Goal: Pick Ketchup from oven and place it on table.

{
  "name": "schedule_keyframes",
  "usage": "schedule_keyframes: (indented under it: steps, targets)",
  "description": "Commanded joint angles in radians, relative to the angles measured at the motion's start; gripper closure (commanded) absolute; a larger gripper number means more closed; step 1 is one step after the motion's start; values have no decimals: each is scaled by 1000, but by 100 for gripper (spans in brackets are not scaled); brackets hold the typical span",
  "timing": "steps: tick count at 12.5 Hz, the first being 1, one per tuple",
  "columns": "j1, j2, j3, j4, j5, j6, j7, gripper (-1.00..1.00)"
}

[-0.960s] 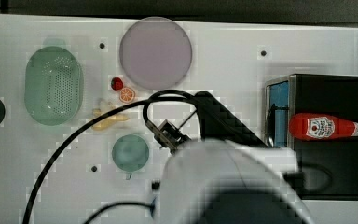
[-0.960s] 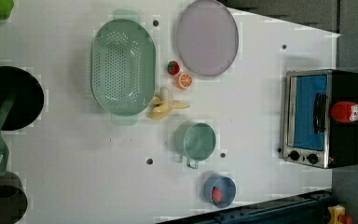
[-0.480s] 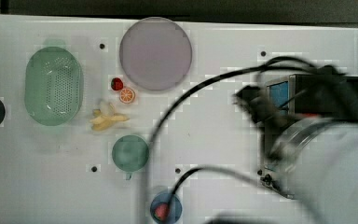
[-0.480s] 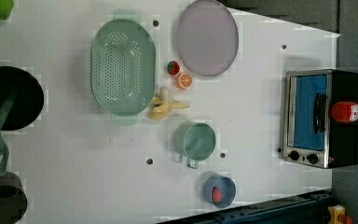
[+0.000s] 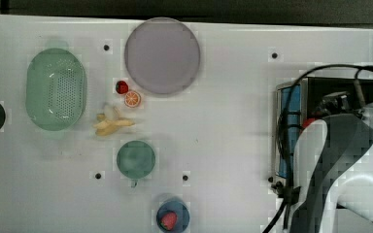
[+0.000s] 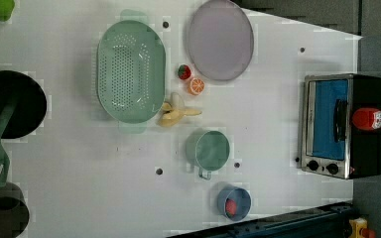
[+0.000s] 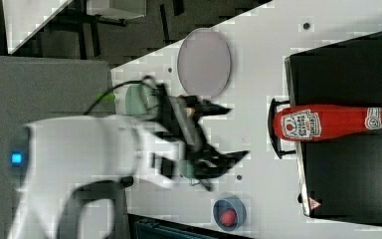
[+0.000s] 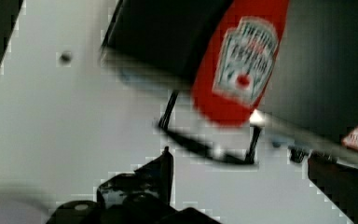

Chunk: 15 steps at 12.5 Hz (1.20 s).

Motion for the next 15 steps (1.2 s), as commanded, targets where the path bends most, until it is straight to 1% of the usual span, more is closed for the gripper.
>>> schedule_keyframes:
  steps: [1, 2, 4, 8, 14, 15]
  targets:
    - [-5, 22, -55, 22, 9, 91, -30, -100]
    - [-8, 57, -76, 22, 18, 127, -30, -100]
    - [-16, 120, -108, 22, 75, 203, -30, -100]
    - [-39, 215, -133, 21, 224, 212, -30, -100]
    - [-52, 291, -133, 17, 301, 231, -30, -100]
    - [-53, 298, -133, 16, 301, 230, -30, -92]
